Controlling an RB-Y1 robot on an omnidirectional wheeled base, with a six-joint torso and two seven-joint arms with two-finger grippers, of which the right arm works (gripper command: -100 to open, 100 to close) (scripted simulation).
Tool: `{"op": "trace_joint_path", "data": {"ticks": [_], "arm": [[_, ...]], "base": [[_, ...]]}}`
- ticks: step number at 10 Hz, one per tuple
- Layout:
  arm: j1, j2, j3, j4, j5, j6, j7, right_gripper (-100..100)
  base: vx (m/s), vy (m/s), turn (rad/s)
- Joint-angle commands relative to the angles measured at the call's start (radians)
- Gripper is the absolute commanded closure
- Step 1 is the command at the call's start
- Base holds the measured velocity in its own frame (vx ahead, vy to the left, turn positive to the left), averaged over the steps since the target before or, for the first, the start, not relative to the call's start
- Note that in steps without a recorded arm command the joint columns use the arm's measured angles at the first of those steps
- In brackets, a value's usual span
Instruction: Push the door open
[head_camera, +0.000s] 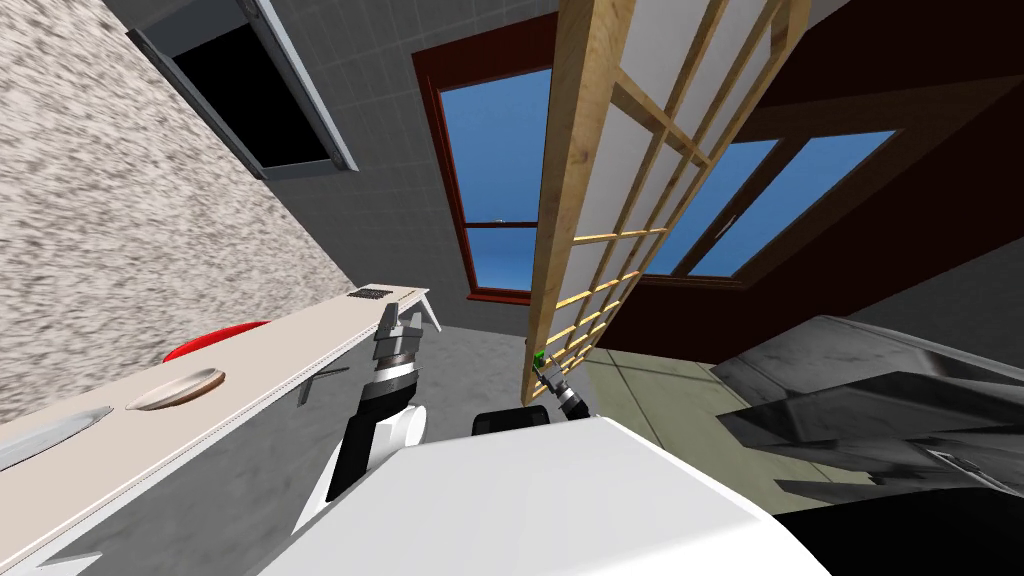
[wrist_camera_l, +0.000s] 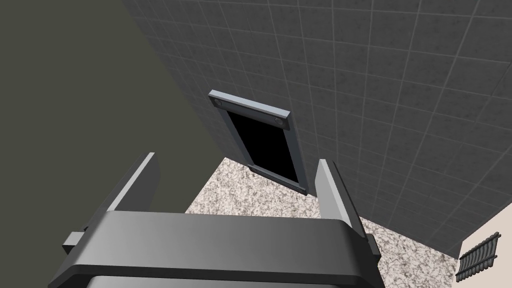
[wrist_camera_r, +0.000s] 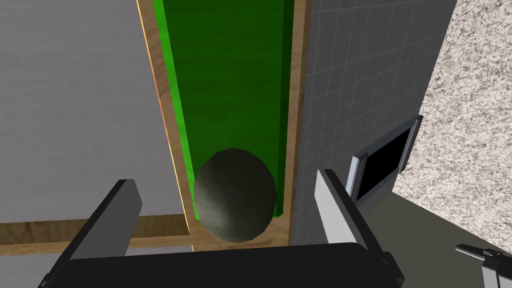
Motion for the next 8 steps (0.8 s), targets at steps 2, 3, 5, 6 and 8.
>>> {"op": "trace_joint_path", "data": {"ticks": [2,3,5,6,8], "arm": [[0.000,0.000,0.000,0.000,0.000,0.000,0.000,100],[0.000,0.000,0.000,0.000,0.000,0.000,0.000,100],[0.000,0.000,0.000,0.000,0.000,0.000,0.000,100],[0.000,0.000,0.000,0.000,0.000,0.000,0.000,100],[-0.002,-0.005,0.004,0.007,-0.015,0.002,-0.030,100]], "base": [[0.031,0.018,-0.008],[-0.032,-0.009,0.032],[-0.017,-0.010,0.000],[-0.007,-0.003,-0.005],[-0.002,-0.001,0.033]]}}
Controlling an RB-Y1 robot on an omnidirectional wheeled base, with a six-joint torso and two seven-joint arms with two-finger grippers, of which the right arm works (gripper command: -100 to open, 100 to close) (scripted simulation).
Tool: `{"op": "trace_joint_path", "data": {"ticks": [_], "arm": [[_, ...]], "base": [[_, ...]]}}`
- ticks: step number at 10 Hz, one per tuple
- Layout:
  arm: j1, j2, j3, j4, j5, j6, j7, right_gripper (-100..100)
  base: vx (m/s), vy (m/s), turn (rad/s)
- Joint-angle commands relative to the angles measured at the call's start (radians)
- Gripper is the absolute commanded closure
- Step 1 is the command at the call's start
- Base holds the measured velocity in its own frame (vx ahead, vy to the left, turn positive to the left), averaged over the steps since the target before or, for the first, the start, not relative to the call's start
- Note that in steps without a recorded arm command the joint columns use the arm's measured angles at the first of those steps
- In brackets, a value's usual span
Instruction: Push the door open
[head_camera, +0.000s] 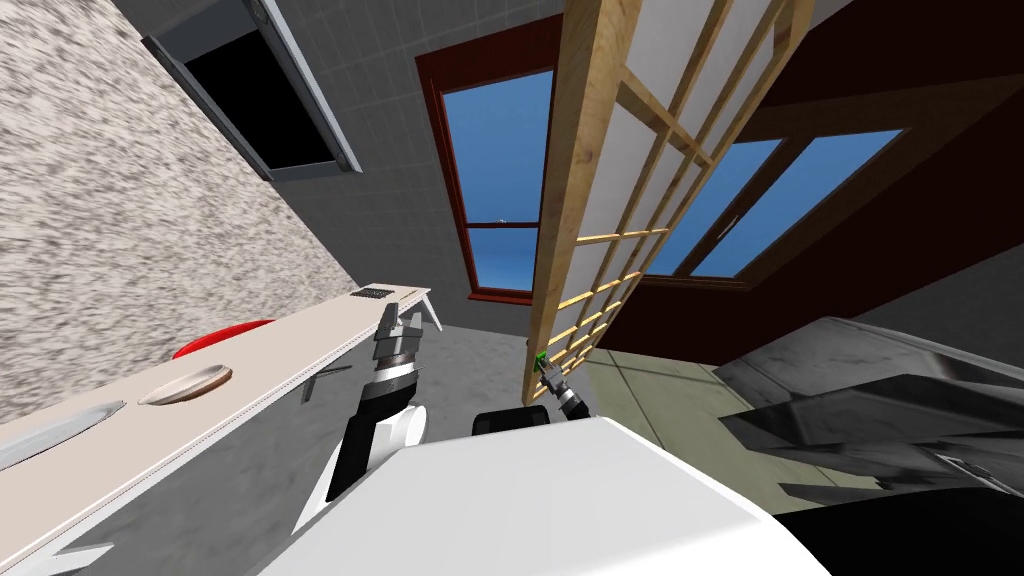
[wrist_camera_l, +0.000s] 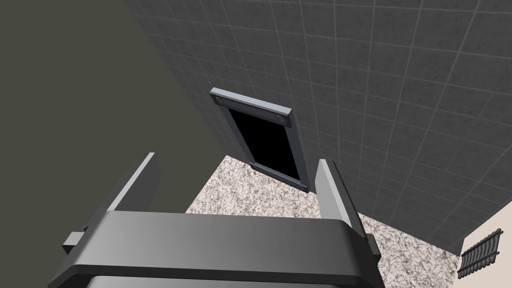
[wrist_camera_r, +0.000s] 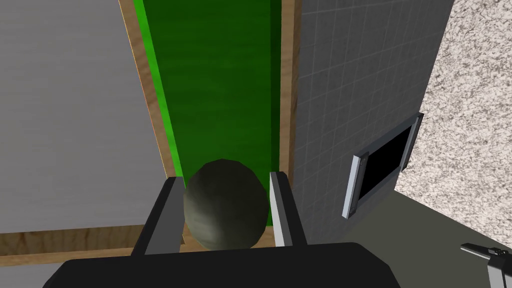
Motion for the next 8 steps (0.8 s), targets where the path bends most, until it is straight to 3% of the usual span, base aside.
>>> {"op": "trace_joint_path", "data": {"ticks": [1,8], "arm": [[-0.003,-0.004,0.001,-0.002,-0.014,0.002,-0.029,100],[-0.026,-0.027,0.009,0.020,-0.113,0.007,-0.194,100]], "base": [[-0.007,-0.005,0.056],[-0.004,-0.006,0.071]]}}
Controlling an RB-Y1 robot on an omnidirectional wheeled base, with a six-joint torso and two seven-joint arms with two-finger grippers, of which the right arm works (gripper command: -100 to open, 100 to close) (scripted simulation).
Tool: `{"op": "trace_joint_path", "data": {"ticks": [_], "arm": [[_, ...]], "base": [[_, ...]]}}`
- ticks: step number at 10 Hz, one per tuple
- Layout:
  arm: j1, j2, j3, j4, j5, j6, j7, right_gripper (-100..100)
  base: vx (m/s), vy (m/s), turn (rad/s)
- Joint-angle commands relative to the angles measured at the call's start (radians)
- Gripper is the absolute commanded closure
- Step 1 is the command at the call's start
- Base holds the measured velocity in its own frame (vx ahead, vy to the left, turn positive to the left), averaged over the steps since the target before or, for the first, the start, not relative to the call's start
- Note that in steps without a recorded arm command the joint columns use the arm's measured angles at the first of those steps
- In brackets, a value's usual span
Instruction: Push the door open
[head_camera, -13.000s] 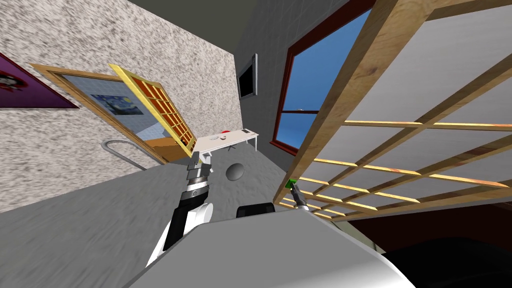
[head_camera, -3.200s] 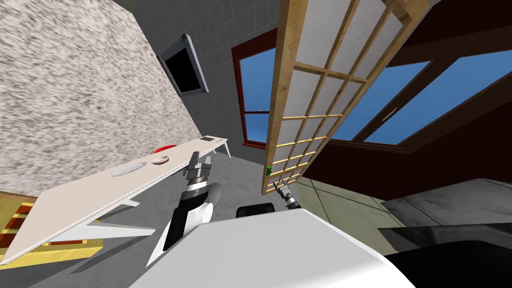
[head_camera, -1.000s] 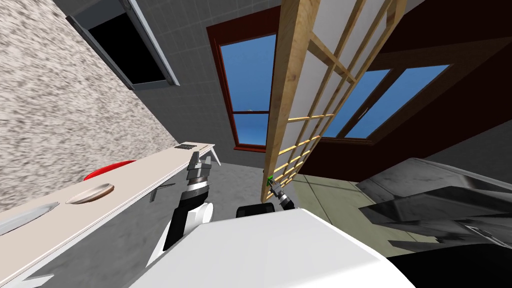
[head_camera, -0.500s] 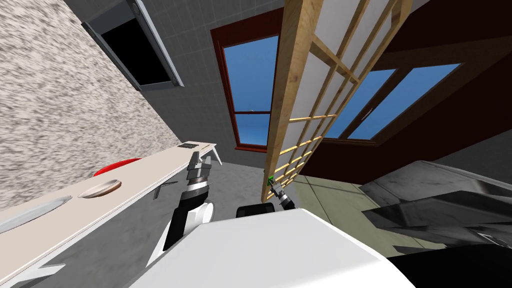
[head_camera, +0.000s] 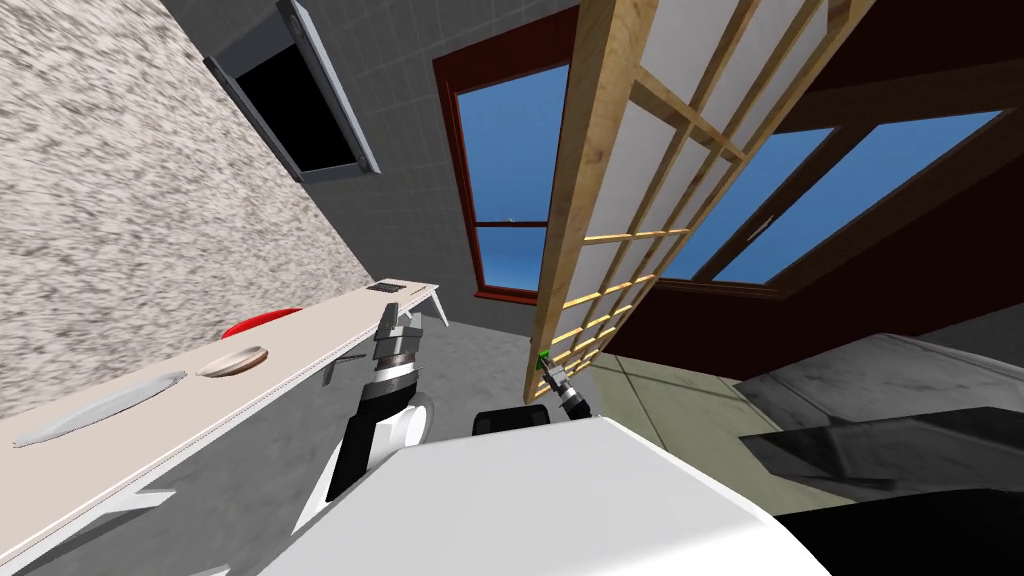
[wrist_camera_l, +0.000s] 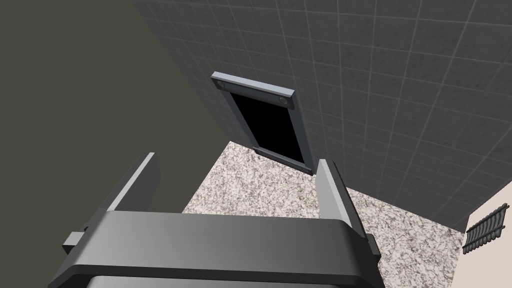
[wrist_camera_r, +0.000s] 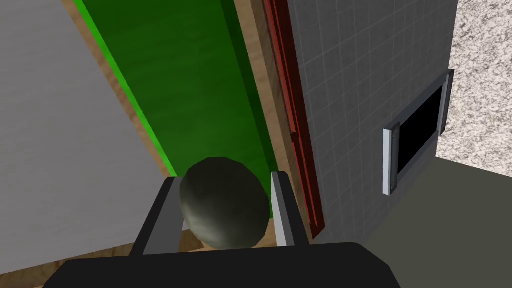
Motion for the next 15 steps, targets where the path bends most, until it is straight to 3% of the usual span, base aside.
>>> {"op": "trace_joint_path", "data": {"ticks": [1,3,7,8,9,10,12,13,14,15], "arm": [[-0.018,-0.009,-0.009,0.006,-0.037,-0.006,-0.045,100],[-0.023,-0.012,-0.007,0.010,-0.058,-0.005,-0.077,100],[-0.043,-0.027,0.000,0.030,-0.148,-0.001,-0.206,100],[-0.043,-0.027,0.000,0.030,-0.148,-0.001,-0.219,100],[-0.049,-0.030,0.003,0.035,-0.173,0.000,-0.247,100],[-0.049,-0.030,0.003,0.035,-0.173,0.000,-0.258,100],[-0.061,-0.037,0.007,0.046,-0.225,0.003,-0.326,100],[-0.061,-0.037,0.007,0.046,-0.225,0.003,-0.336,100],[-0.058,-0.036,0.003,0.049,-0.204,-0.008,-0.293,-100],[-0.051,-0.039,-0.003,0.046,-0.195,-0.013,-0.274,-100]], "base": [[0.004,-0.008,0.080],[0.002,-0.010,0.065],[-0.004,-0.014,0.106],[0.002,-0.022,0.037],[0.011,-0.014,0.068],[0.003,-0.004,0.045],[-0.010,-0.015,0.087],[0.007,-0.040,0.022],[-0.015,-0.005,-0.045],[-0.033,0.030,-0.063]]}}
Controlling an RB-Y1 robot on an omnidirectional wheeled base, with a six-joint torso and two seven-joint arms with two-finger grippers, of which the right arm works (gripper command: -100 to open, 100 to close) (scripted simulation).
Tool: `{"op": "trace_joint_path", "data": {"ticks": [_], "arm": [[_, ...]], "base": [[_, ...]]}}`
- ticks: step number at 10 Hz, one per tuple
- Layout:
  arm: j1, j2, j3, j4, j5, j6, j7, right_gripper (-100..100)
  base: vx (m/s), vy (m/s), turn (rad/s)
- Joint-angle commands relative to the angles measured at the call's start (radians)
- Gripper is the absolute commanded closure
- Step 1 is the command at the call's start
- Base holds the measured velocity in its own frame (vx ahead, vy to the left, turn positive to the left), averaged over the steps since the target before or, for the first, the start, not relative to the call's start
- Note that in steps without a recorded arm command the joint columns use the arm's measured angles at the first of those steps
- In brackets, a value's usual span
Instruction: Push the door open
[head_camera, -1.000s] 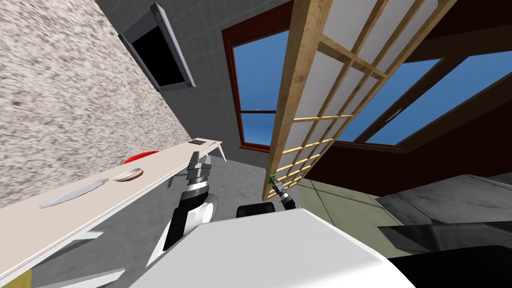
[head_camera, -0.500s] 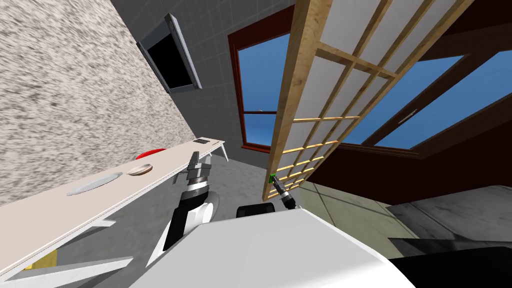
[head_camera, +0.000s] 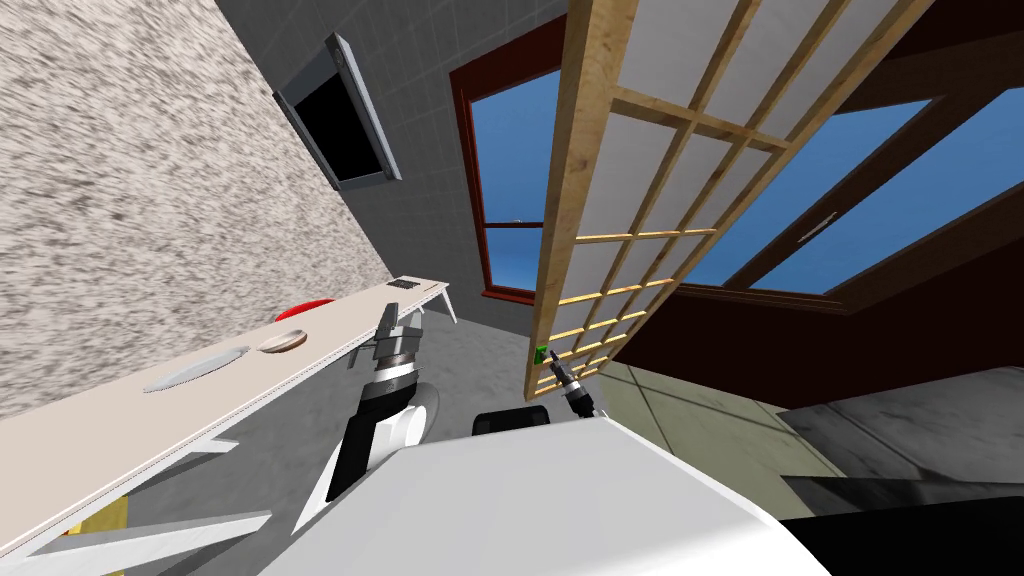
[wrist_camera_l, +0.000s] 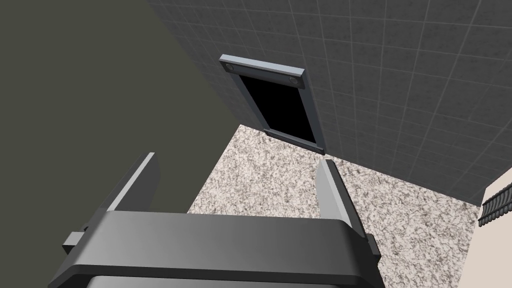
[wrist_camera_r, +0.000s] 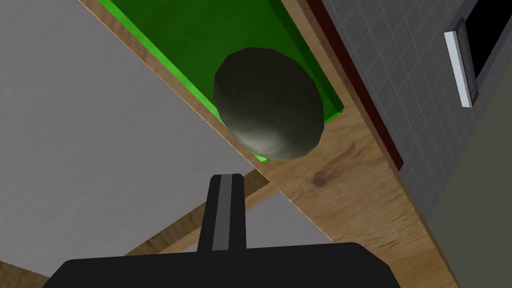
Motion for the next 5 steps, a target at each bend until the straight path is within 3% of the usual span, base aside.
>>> {"op": "trace_joint_path", "data": {"ticks": [1,5], "arm": [[0.013,-0.004,-0.010,-0.004,0.018,-0.012,0.042,-100],[0.057,-0.017,-0.044,-0.023,0.077,-0.045,0.156,-100]], "base": [[-0.024,0.040,-0.051],[-0.038,0.060,-0.064]]}}
